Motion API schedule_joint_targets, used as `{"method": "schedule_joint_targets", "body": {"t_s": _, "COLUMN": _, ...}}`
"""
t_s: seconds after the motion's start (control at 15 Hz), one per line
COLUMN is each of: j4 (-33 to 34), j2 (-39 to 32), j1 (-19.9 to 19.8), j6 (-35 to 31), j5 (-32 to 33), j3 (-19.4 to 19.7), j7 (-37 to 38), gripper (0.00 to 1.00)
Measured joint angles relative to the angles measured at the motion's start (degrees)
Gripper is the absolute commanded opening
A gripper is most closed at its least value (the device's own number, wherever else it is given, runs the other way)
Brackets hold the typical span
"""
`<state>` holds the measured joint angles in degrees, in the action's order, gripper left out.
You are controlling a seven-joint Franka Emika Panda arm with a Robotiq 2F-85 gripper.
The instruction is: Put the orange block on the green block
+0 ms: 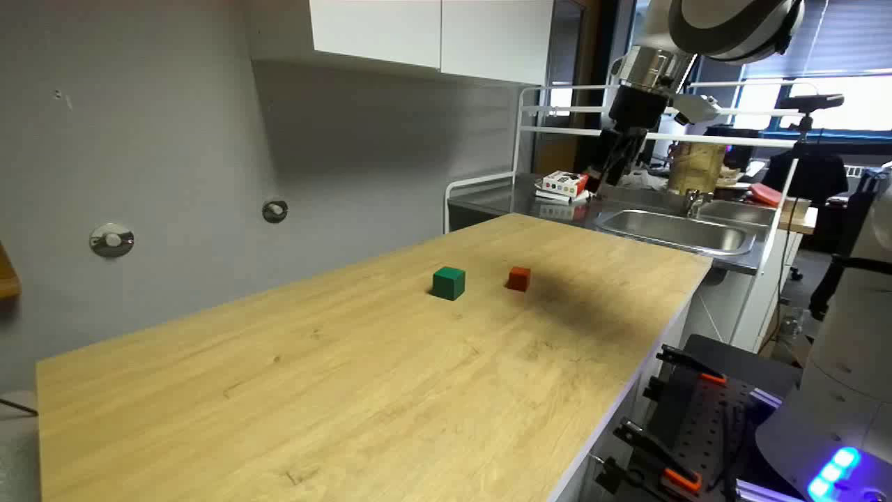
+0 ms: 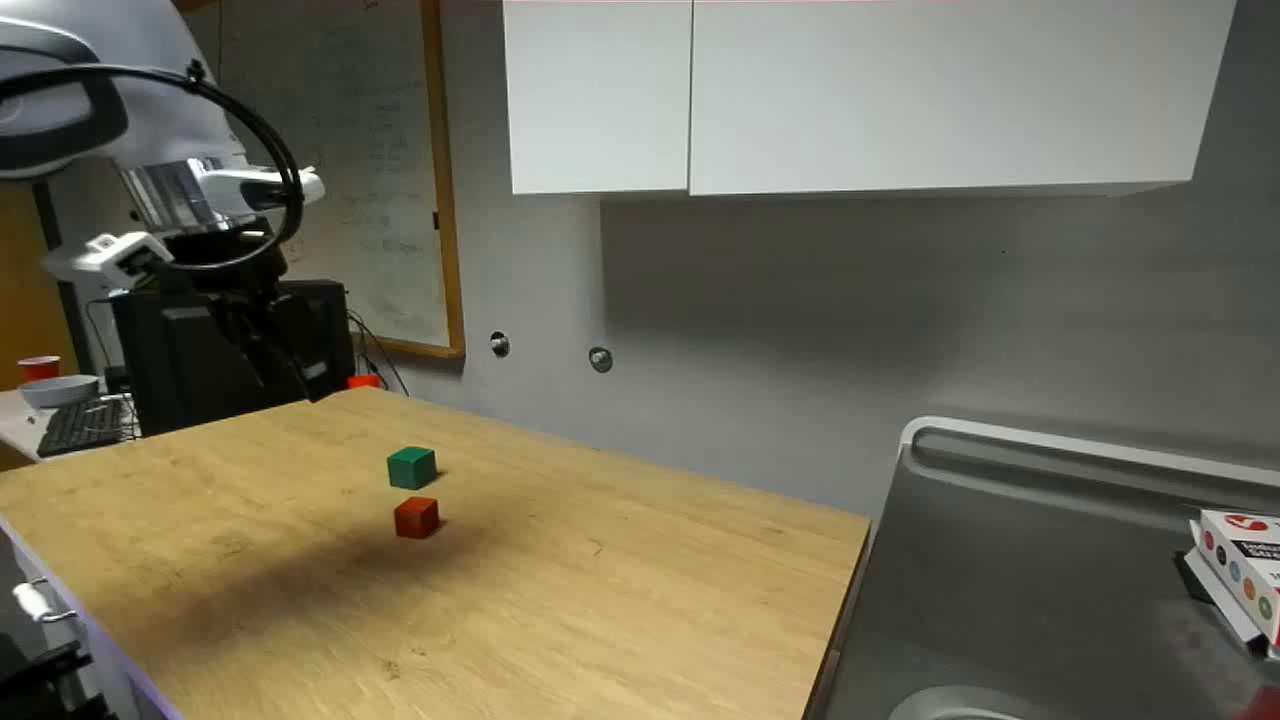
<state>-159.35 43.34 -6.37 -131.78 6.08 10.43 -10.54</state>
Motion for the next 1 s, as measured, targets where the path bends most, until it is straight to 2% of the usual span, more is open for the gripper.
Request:
{"method": "schedule_joint_targets", "body": {"t_s": 0.73, "j4": 0.0, "j2": -0.1, "j1": 0.0, "j6": 0.0, "j5": 0.0, "j3": 0.0, "j7": 0.0, "gripper": 1.0}}
{"method": "schedule_joint_targets", "body": {"t_s": 1.0, "j4": 0.0, "j2": -1.7, "j1": 0.0, "j6": -2.7, "j5": -0.1, "j3": 0.0, "j7": 0.3, "gripper": 1.0}}
